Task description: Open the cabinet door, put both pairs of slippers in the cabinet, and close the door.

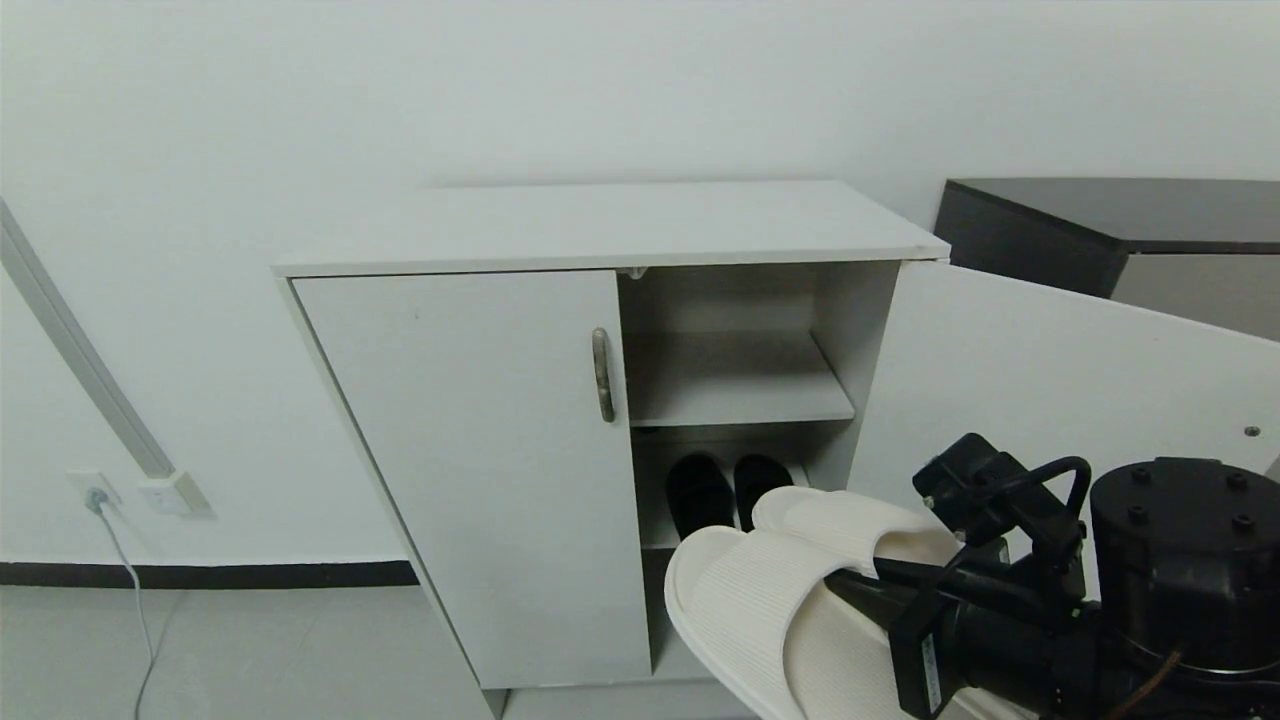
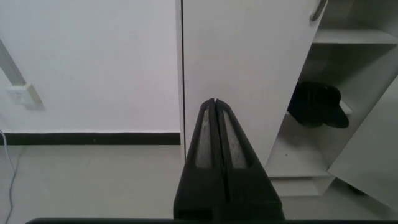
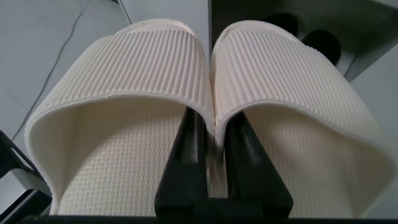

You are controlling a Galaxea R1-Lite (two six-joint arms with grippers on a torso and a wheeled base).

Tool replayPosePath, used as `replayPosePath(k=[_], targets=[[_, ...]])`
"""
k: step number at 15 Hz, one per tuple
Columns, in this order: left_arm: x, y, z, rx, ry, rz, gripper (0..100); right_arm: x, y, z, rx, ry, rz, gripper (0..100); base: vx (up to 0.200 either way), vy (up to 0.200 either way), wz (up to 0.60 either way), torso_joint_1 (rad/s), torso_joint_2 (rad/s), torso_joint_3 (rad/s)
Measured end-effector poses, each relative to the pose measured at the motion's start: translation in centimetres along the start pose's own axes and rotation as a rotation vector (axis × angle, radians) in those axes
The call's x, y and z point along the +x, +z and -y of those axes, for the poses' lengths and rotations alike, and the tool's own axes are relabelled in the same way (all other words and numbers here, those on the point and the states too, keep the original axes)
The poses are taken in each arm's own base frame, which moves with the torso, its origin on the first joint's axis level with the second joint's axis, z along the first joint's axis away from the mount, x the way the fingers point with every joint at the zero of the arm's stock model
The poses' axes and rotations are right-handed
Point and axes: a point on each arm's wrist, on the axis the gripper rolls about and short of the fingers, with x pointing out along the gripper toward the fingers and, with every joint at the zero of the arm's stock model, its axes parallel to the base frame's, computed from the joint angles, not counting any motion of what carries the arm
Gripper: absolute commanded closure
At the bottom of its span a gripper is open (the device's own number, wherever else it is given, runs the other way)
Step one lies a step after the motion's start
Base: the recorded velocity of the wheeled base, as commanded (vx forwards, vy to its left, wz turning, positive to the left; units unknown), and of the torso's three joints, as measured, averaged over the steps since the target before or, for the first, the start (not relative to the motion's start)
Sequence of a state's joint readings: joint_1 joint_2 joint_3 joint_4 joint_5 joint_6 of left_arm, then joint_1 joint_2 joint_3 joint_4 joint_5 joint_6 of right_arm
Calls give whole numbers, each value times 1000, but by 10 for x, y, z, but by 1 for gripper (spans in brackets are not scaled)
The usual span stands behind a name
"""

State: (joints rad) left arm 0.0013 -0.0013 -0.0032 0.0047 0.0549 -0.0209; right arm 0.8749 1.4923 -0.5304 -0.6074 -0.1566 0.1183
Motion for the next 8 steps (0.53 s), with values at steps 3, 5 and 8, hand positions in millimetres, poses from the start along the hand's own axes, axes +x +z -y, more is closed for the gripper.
replayPosePath(k=[3,5,8], targets=[[0,0,0,0,0,0,100,0,0,0,-1,2,-2,100,0,0,0,-61,450,378],[0,0,0,0,0,0,100,0,0,0,-1,2,-2,100,0,0,0,-29,432,408],[0,0,0,0,0,0,100,0,-1,0,-2,1,-3,100,0,0,0,1,50,41]])
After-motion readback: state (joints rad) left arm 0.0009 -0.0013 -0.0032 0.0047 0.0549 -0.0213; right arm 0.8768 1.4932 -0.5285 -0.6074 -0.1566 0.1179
